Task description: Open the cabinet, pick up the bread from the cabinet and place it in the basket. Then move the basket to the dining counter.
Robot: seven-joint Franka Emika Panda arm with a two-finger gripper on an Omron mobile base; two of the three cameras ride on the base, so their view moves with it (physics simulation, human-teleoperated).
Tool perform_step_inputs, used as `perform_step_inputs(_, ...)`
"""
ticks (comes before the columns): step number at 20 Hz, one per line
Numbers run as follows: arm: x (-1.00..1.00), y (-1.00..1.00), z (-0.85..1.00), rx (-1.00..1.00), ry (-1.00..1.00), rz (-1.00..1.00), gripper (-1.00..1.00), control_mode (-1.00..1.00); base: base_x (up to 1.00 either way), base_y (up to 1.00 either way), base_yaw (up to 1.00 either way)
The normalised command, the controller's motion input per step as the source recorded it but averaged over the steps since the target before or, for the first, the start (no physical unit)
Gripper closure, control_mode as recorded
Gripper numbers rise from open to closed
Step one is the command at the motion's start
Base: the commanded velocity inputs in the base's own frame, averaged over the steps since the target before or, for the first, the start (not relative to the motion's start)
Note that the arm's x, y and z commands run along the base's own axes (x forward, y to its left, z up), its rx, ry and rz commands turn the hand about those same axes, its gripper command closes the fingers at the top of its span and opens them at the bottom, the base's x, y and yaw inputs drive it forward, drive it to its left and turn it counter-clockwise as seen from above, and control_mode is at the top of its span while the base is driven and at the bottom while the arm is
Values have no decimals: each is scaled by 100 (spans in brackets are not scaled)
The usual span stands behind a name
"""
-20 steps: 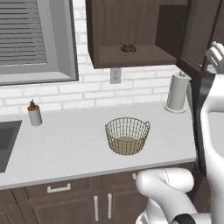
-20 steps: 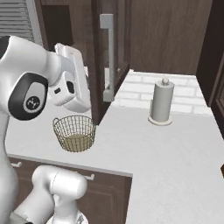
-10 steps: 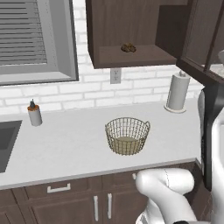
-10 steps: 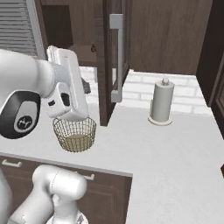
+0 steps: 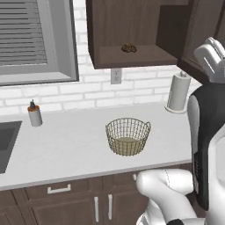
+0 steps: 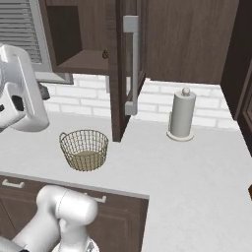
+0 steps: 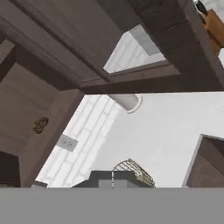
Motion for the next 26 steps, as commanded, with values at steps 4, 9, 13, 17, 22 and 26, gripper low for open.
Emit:
perform_step_inputs(4,1,50,4,-9,17,47,100,-100,0,0,0)
perform_step_inputs(9,50,30,-46,-14,-16,58,100,-100,0,0,0)
perform_step_inputs(13,58,25,-27,-18,-24,45,100,-100,0,0,0)
perform_step_inputs(17,62,14,-3,-20,-22,8,-100,-100,0,0,0)
perform_step_inputs(22,60,8,0,-10,-3,0,-100,-100,0,0,0)
perform_step_inputs(26,40,-4,9,-1,2,4,-100,-100,0,0,0)
